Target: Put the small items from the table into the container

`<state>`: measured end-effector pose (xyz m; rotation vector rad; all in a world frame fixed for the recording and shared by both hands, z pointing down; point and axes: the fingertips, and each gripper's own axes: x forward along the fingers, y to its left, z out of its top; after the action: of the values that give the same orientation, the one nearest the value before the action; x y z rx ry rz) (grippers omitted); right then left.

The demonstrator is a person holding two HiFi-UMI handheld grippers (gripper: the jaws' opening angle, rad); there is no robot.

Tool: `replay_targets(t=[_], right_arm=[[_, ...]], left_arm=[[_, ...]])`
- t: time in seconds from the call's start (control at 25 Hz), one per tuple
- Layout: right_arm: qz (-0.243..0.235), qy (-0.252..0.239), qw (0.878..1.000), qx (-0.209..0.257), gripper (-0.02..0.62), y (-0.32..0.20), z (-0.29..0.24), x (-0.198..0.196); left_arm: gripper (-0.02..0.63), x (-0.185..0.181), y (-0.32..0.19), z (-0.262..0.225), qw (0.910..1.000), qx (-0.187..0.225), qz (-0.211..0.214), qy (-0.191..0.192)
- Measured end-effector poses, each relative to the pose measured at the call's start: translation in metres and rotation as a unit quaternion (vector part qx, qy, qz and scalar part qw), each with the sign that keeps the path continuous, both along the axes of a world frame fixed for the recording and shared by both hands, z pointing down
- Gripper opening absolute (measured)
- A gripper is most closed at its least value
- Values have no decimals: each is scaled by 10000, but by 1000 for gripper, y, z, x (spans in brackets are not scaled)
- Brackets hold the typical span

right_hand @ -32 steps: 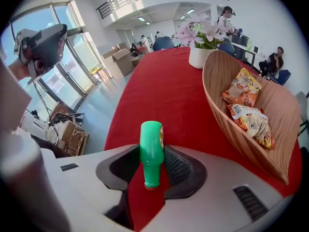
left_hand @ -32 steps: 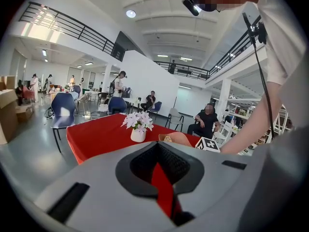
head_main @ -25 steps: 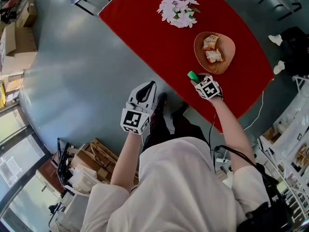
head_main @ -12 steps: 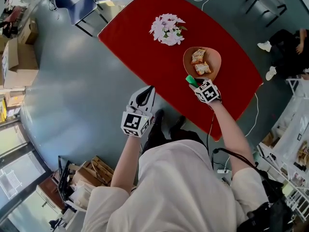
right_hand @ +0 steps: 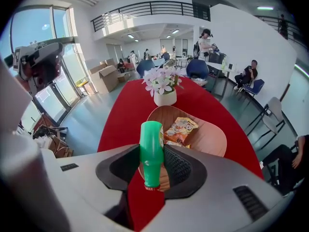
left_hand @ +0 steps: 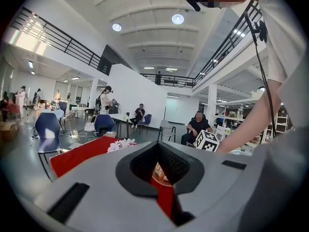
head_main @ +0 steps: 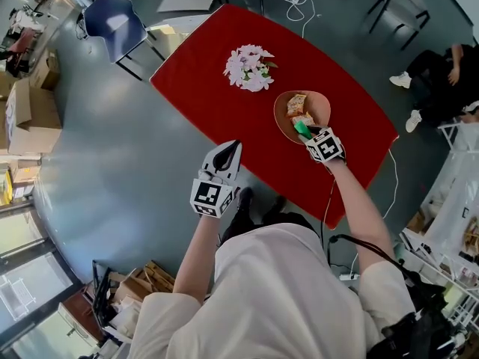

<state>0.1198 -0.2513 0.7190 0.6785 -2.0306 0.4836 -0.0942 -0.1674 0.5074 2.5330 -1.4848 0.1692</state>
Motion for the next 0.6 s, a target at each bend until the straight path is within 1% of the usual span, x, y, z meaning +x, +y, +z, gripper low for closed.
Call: replay_targets(t=[0.24, 0.48, 0.6], right_arm=[[140, 47, 9999, 33, 166, -4, 4, 6], [644, 8, 9977, 212, 166, -15, 3, 15], [733, -1, 9971, 211, 166, -17, 1, 18]], left_arm=[[6, -2, 4, 1, 10000, -31, -18, -39], [6, -4, 10, 3, 9999, -67, -58, -56], [6, -4, 12, 2, 9999, -67, -46, -65]])
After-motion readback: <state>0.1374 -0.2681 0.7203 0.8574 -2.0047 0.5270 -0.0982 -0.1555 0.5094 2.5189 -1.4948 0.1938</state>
